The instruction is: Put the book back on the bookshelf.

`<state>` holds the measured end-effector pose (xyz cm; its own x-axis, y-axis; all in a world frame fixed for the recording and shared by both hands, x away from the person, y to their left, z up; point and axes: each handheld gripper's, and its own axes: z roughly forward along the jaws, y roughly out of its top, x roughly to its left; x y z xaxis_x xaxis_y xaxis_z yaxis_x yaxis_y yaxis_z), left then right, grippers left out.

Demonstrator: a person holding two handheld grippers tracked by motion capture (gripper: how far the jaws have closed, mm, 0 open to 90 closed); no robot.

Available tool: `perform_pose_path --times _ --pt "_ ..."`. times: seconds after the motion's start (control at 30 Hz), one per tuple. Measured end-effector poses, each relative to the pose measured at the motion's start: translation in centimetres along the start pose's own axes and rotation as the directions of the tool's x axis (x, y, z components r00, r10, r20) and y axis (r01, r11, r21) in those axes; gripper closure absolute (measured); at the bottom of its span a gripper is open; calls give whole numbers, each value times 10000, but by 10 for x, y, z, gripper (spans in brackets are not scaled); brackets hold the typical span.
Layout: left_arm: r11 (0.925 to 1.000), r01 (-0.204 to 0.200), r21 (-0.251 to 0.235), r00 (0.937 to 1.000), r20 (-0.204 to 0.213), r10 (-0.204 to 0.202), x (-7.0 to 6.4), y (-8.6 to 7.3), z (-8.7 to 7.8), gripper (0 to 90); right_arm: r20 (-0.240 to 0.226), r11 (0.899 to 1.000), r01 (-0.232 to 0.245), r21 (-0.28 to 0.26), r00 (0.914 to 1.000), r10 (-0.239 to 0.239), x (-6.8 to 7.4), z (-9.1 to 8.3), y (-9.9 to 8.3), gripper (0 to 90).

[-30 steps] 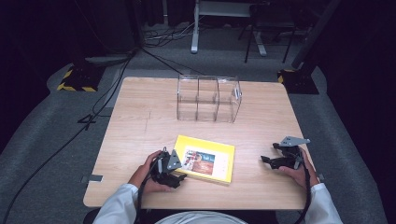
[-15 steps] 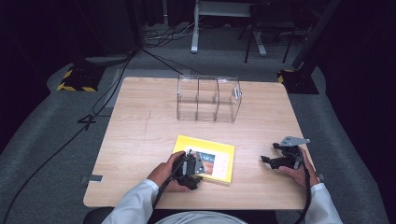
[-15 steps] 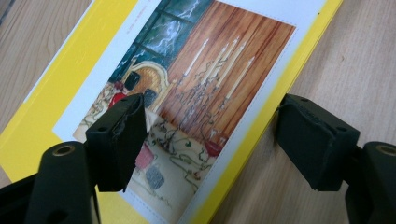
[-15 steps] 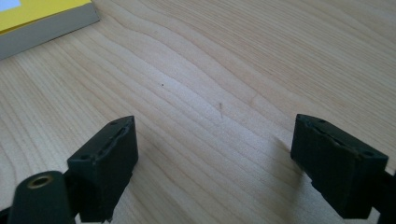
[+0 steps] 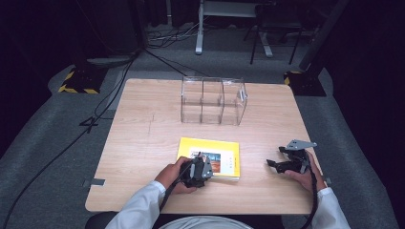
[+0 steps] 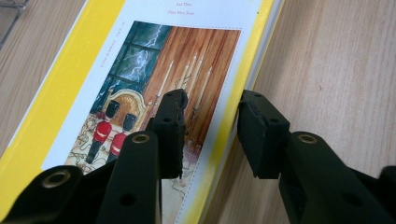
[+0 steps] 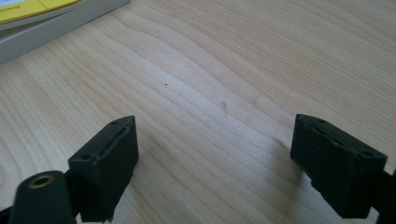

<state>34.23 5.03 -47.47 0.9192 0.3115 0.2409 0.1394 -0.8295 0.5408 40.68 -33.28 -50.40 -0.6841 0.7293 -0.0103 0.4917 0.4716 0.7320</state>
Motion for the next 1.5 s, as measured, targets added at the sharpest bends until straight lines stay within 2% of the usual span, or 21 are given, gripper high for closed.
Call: perform_pose_path --times 0.17,0.2,0.33,0.4,0.47,0.53,0.6,0.67,0.73,0.83,0.9,0.97,1.07,1.1,1.17,1.23,1.27,1.33,1.4,1.43,1.5 --pt "9997 109 -223 9999 26 -108 1 -1 1 668 -484 9985 506 202 9976 -495 16 3 6 178" --pt "9995 133 -270 9999 57 -132 2 -1 0 674 -584 9970 756 190 9955 -744 21 4 8 195" --pt "9990 71 -436 9999 111 -67 3 -1 0 716 -1086 9919 1263 153 9863 -1240 38 8 14 211" --pt "9987 128 -496 9999 56 -126 4 -2 1 720 -1396 9882 1533 11 9785 -1517 48 10 17 218" --pt "9981 248 -566 9996 171 -238 6 -2 1 720 -1804 9887 1484 -188 9722 -1494 55 12 20 268" --pt "9980 315 -542 9993 229 -303 7 -3 1 721 -2142 9856 1683 -168 9622 -1680 66 15 23 296" --pt "9977 313 -595 9993 234 -300 7 -3 1 721 -2597 9801 1969 -238 9455 -1963 77 17 26 364" --pt "9977 324 -589 9992 237 -310 7 -3 1 720 -2566 9733 2296 56 9410 -2206 86 19 29 417" --pt "9974 369 -622 9991 238 -355 7 -3 1 720 -2841 9672 2537 106 9282 -2403 93 18 31 480" --pt "9967 460 -669 9984 346 -438 8 -4 1 719 -2766 9594 2804 316 9248 -2612 101 17 34 554" --pt "9962 524 -700 9980 383 -498 8 -5 1 719 -2650 9604 2736 522 9311 -2508 103 18 37 586" --pt "9959 524 -743 9980 392 -496 9 -5 2 719 -2628 9572 2808 695 9308 -2540 106 18 40 649" --pt "9955 564 -758 9977 414 -534 9 -5 2 718 -2658 9464 3056 1046 9256 -2695 112 20 46 734" --pt "9953 592 -768 9976 415 -561 9 -6 2 717 -2715 9391 3222 1197 9204 -2812 116 20 49 748" --pt "9951 605 -776 9974 439 -572 9 -6 3 711 -2608 9345 3302 1328 9213 -2884 118 21 52 749" --pt "9928 793 -895 9949 693 -732 10 -7 3 729 -2527 9384 3224 1244 9249 -2842 118 22 51 766" --pt "9926 804 -909 9948 704 -741 10 -7 4 734 -2554 9446 3082 1131 9277 -2721 116 22 50 771" --pt "9925 809 -913 9947 714 -745 10 -7 4 723 -2603 9478 3058 902 9259 -2739 115 22 47 796" --pt "9922 782 -969 9946 754 -711 10 -6 5 654 -2620 9482 3093 721 9232 -2812 114 21 46 833" --pt "9917 765 -1032 9950 723 -693 9 -6 6 654 -2650 9533 2972 538 9247 -2733 114 21 45 876" --pt "9921 762 -993 9949 735 -690 7 -5 7 567 -2646 9591 2830 45 9253 -2717 113 18 45 900"
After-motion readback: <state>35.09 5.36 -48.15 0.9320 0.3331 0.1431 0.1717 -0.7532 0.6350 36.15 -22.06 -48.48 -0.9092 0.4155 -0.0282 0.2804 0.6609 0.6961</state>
